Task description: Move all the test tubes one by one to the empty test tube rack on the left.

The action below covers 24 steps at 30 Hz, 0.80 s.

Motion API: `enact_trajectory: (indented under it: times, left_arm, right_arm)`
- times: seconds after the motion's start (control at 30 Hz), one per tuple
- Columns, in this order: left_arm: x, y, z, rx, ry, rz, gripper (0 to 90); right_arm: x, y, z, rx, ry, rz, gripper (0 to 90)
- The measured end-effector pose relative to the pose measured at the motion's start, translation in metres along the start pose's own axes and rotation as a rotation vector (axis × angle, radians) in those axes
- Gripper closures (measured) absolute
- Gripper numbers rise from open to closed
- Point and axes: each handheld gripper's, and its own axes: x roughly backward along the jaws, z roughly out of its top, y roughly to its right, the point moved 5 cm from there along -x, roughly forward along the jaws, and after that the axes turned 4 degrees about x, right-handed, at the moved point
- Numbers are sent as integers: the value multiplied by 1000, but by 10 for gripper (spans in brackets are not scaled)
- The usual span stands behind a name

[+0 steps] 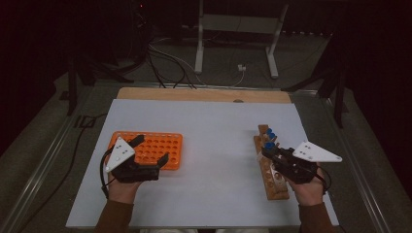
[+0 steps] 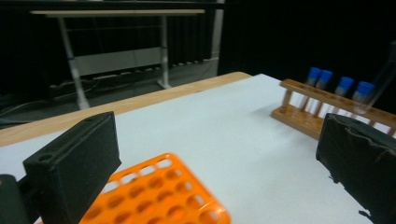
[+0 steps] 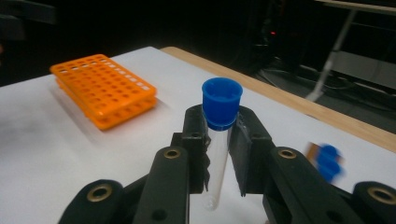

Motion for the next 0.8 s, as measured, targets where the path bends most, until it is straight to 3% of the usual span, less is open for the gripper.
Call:
enact_trajectory:
  times: [0.47,0.6,0.67,0.8]
  left_arm:
    - [-56,48,-2,-54,-89,-140,51]
    - [-70,59,-6,-60,-117,-188,174]
    - [-76,64,-7,-65,-126,-195,203]
    - [-83,74,-9,-91,-138,-218,360]
  right_arm:
    - [-52,-39,21,15,-8,117,769]
    - [-66,-50,28,17,-8,145,769]
    - [-72,-54,30,13,-9,157,768]
    - [-82,-60,30,7,-17,176,768]
